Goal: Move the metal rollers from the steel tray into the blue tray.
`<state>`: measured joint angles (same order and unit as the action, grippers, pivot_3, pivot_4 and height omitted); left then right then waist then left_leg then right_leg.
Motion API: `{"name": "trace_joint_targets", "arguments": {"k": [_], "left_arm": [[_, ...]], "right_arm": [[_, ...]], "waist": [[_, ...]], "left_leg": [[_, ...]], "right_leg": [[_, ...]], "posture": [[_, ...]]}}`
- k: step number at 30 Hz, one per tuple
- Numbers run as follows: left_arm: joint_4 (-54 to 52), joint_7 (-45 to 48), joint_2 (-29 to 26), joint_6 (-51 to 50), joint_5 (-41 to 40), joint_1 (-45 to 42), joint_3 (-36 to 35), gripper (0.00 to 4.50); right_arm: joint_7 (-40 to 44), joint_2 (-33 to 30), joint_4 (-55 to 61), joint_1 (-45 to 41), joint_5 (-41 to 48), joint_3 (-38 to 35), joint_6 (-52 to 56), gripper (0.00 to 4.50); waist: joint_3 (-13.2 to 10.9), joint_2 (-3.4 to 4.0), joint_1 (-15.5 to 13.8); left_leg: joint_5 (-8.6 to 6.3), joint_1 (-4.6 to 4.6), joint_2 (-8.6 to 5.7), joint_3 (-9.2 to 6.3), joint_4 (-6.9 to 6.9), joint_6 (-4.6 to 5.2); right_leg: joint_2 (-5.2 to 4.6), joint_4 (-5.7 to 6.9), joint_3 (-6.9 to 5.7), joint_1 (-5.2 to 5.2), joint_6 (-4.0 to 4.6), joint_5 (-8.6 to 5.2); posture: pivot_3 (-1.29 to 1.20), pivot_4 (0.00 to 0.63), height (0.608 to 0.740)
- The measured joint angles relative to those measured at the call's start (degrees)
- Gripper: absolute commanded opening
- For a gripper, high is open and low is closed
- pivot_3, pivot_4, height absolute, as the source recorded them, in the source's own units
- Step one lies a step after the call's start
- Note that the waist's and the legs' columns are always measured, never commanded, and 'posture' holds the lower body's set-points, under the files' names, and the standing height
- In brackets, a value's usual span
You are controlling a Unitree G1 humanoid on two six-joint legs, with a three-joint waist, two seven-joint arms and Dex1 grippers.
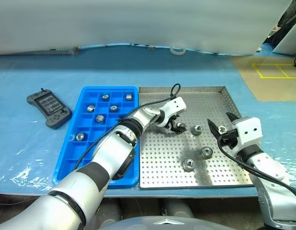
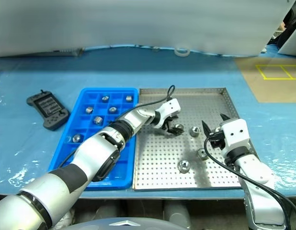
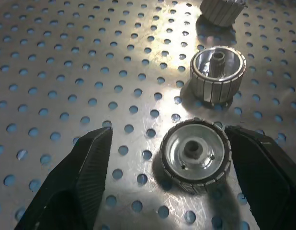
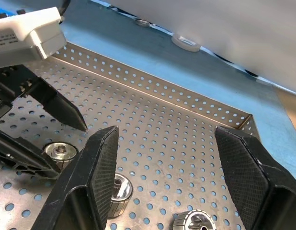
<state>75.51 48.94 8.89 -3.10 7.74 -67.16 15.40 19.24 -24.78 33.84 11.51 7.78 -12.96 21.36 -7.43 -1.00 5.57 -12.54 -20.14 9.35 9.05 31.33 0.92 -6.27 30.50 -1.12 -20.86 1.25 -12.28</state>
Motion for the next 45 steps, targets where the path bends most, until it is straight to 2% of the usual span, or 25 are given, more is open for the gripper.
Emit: {"name": "trace_joint_targets", "arguments": {"k": [8, 11, 13, 17, 22, 28, 38, 42, 45], "left_arm": [[0.22, -0.50, 0.12, -1.76, 1.96, 0.07, -0.12, 3.96], [0.19, -0.63, 0.17, -1.62, 2.16, 0.13, -0.34, 3.32], [0.19, -0.50, 0.17, -1.60, 2.20, 0.16, -0.52, 2.70], [0.20, -1.03, 0.21, -0.78, 2.58, 0.29, -0.49, 2.70], [0.20, 2.99, 0.21, 0.86, 2.98, 0.76, -0.37, 1.63], [0.20, 1.88, 0.17, 2.18, 2.77, 0.99, -1.47, 1.63], [-0.76, 1.48, -1.64, 2.31, 0.09, 1.02, -6.39, 1.63], [-8.91, 8.25, -9.20, 3.29, -3.82, 3.81, -9.37, 1.63], [-19.08, 10.60, -16.16, -0.88, -7.53, 8.73, -12.66, 1.63]], "right_arm": [[-0.62, 0.46, -0.18, -0.03, -0.69, 0.92, -0.12, 3.31], [-0.80, 0.72, -0.19, -0.19, -0.94, 1.61, -0.14, 3.31], [-0.92, 0.88, -0.19, -0.26, -1.08, 2.08, -0.20, 3.31], [-1.05, 1.08, -0.19, -0.26, -1.20, 2.58, -0.34, 3.31], [-1.40, 1.80, -0.17, -1.68, -1.09, 2.66, 0.22, 3.31], [-1.24, 1.79, -0.33, -2.60, -1.11, 4.00, 0.24, 3.31], [0.87, 1.31, -5.16, -8.98, -1.02, 5.56, 0.07, 3.31], [3.06, 0.85, -7.10, -14.18, -0.63, 7.25, 0.05, 3.31], [6.09, 0.83, -9.77, -20.09, 1.21, 9.27, -0.01, 3.31]], "waist": [[0.00, 0.02, 0.15], [0.01, 0.03, 0.20], [0.01, 0.03, 0.24], [0.01, 0.04, 0.25], [0.00, 0.05, 0.38], [0.00, 0.06, 0.38], [-0.02, 0.08, -0.21], [-0.06, 0.09, -0.13], [-0.07, 0.09, -0.85]], "left_leg": [[0.01, 0.03, 0.00, 0.03, 0.02, -0.02], [0.01, 0.01, -0.01, 0.03, 0.01, -0.02], [0.00, -0.01, -0.01, 0.03, 0.01, -0.01], [-0.01, -0.06, -0.01, 0.03, -0.02, 0.02], [-0.03, -0.09, -0.01, 0.04, -0.02, 0.05], [-0.03, -0.10, 0.00, 0.04, -0.03, 0.05], [-0.02, -0.16, 0.00, 0.04, -0.03, 0.05], [0.04, -0.09, 0.05, 0.14, -0.08, -0.04], [0.14, 0.06, 0.22, 0.14, -0.15, -0.20]], "right_leg": [[-0.01, -0.04, 0.02, 0.02, 0.03, -0.03], [-0.01, -0.08, 0.02, 0.02, 0.03, -0.03], [-0.01, -0.10, 0.02, 0.01, 0.03, -0.03], [-0.01, -0.17, 0.00, -0.01, 0.04, -0.03], [-0.01, -0.24, 0.01, -0.01, 0.04, -0.03], [-0.01, -0.24, 0.00, -0.02, 0.04, -0.03], [-0.02, -0.13, 0.00, -0.12, 0.05, -0.02], [0.00, 0.16, 0.09, -0.26, 0.05, -0.02], [0.07, 0.25, 0.00, -0.25, 0.09, -0.05]], "posture": [[-0.49, 0.150, 0.740], [-0.50, 0.150, 0.740], [-0.50, 0.150, 0.740], [-0.50, 0.150, 0.740], [-0.49, 0.150, 0.740], [-0.44, 0.150, 0.740], [-0.32, 0.150, 0.740], [-0.22, 0.150, 0.740], [-0.13, 0.150, 0.740]]}}
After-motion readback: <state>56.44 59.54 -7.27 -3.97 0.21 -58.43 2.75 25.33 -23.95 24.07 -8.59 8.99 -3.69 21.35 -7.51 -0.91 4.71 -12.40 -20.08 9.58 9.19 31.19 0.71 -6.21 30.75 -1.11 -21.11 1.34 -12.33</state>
